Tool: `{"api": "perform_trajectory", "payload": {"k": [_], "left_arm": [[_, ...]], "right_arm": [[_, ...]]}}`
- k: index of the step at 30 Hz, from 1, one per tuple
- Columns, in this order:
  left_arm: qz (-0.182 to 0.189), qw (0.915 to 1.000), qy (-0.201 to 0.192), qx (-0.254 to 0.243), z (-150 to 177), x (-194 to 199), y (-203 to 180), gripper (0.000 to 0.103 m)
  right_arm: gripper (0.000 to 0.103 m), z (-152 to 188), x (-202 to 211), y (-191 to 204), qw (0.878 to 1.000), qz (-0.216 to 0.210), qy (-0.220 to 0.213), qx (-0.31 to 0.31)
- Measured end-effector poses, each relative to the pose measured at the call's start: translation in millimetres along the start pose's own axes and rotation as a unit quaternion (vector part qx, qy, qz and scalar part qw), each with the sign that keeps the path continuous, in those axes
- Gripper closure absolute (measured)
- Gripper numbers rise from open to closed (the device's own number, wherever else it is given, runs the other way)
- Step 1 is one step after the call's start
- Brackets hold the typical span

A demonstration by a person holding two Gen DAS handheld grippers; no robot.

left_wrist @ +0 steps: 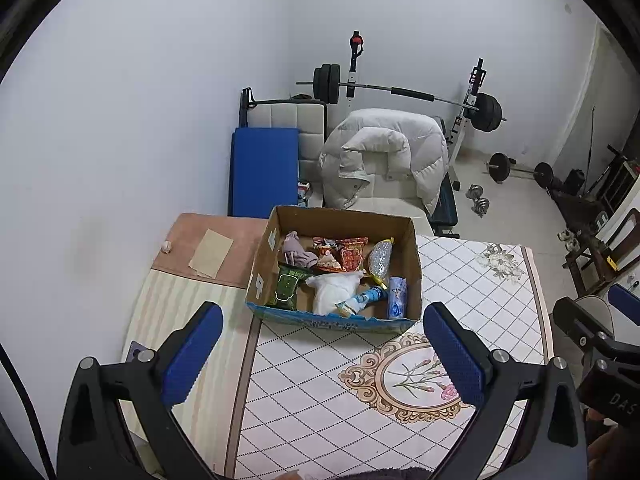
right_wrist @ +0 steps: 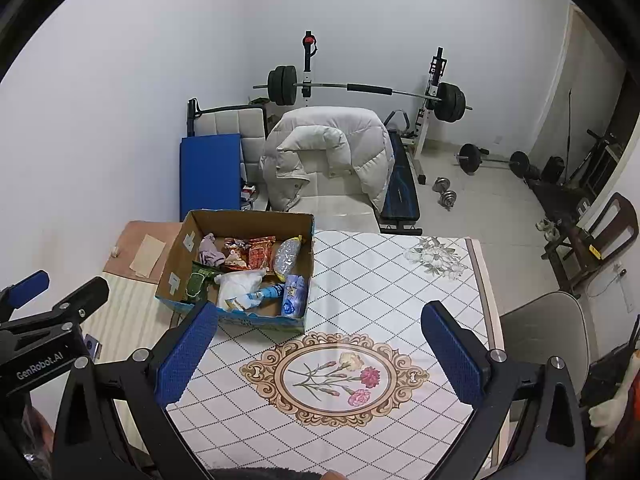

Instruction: Organize soft objects

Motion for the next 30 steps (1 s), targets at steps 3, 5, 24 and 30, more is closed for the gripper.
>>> {"api": "perform_trajectory", "payload": {"k": [3, 5, 24, 30], "left_arm": [[-0.002, 1.0000, 0.000, -0.001, 0.1, 0.6, -0.8, 0.000], [-0.002, 1.0000, 0.001, 0.000, 0.2, 0.9, 0.2, 0.000], [0.001, 1.0000, -0.002, -0.007, -0.4, 5.5, -2.4, 0.000], [0.000, 1.0000, -0.002, -0.008, -0.5, 5.9, -2.9, 0.000]], "right_arm": [[0.000, 0.1, 0.1, 1.2, 1.000, 0.000, -0.001, 0.000], [0.000, 0.2, 0.1, 1.0, 1.000, 0.000, -0.001, 0.001], [0.000, -3.7, 7.2, -0.3, 1.000, 0.001, -0.005, 0.007], [0.000, -3.8, 7.0, 0.4, 1.000, 0.001, -0.005, 0.006]]}}
Point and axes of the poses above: each gripper's, at about its wrist camera, not at the fingertips, and x roughly against the way its jaws point, y to its left, z to its underside, the point moved 1 cm from there along -x, roughly the way its jaws point, and after that the axes turned 13 degrees about -y, right-handed, at the moved point
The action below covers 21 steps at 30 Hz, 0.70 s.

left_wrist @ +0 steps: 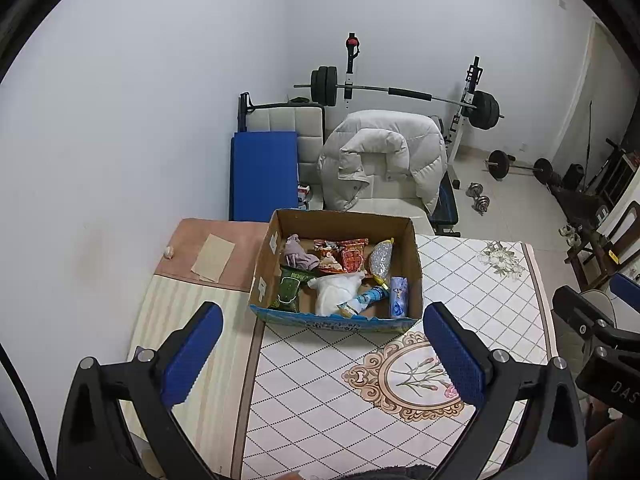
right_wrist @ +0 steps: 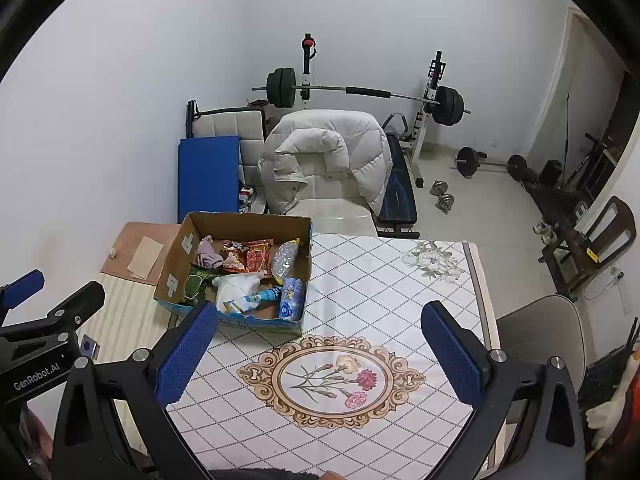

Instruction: Organize soft objects

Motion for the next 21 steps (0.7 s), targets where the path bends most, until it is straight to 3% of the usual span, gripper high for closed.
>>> {"api": "perform_trajectory", "payload": {"k": [21], "left_arm": [[0.001, 1.0000, -0.001, -0.002, -0.9, 0.3, 1.2, 0.000]], "right_arm": [[0.000, -8.2, 3.1, -4.4, 1.000, -0.003, -0.003, 0.004]]}}
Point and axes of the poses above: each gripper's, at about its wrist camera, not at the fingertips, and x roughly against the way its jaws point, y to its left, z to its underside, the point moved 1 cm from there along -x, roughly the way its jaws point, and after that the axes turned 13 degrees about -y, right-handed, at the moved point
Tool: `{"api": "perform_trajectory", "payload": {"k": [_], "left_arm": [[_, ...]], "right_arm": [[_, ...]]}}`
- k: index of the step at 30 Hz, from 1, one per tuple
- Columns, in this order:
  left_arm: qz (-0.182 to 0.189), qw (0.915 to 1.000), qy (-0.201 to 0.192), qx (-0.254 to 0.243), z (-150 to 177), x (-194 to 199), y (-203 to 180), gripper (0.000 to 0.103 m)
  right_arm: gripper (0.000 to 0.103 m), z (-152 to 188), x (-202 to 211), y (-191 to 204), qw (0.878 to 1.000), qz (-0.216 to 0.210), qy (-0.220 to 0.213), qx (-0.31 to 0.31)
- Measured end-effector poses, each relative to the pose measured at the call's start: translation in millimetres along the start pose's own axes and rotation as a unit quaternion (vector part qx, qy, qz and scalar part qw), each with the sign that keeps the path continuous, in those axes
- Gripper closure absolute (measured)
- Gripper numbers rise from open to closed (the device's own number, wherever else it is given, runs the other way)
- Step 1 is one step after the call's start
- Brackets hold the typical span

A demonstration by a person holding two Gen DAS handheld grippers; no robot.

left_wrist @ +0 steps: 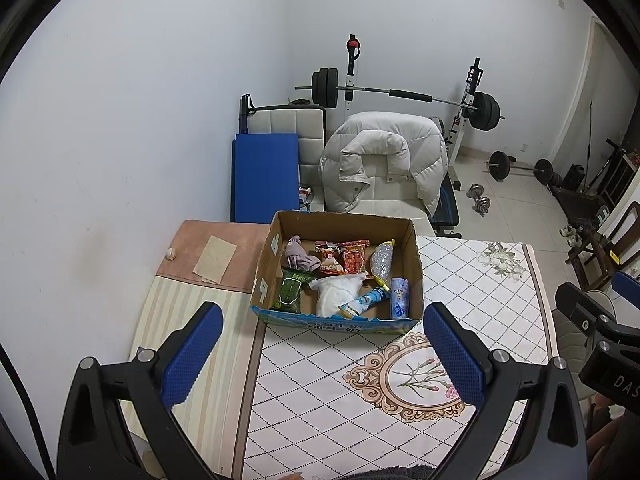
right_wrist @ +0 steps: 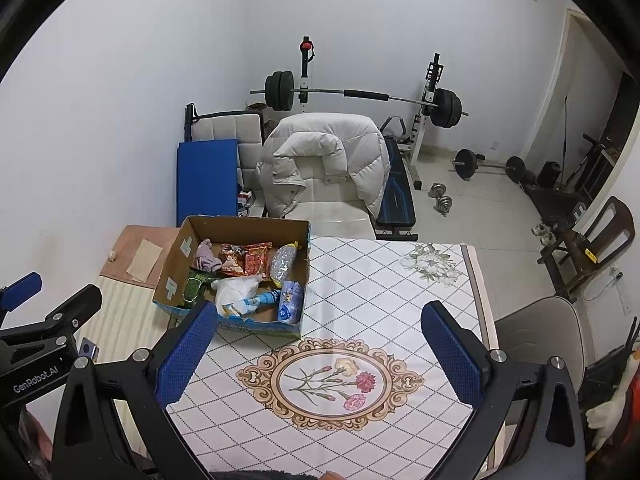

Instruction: Organize soft objects

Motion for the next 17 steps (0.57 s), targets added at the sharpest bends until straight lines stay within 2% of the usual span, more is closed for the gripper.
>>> {"api": "perform_trajectory", "payload": {"k": [17], "left_arm": [[0.000, 1.0000, -0.001, -0.001, -5.8, -0.9, 7.0, 0.000]], "right_arm": [[0.000, -0.8, 0.3, 1.0, 1.000, -0.005, 0.000, -0.003]]}}
Point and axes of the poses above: each gripper's, at about its wrist camera, not at the fingertips, and x roughly against the way its jaws point, y to its left, z to its underside, the point moved 1 cm from there along -x, roughly the way its jaws point, and after that the axes turned 13 degrees about -y, right-handed, at the moved point
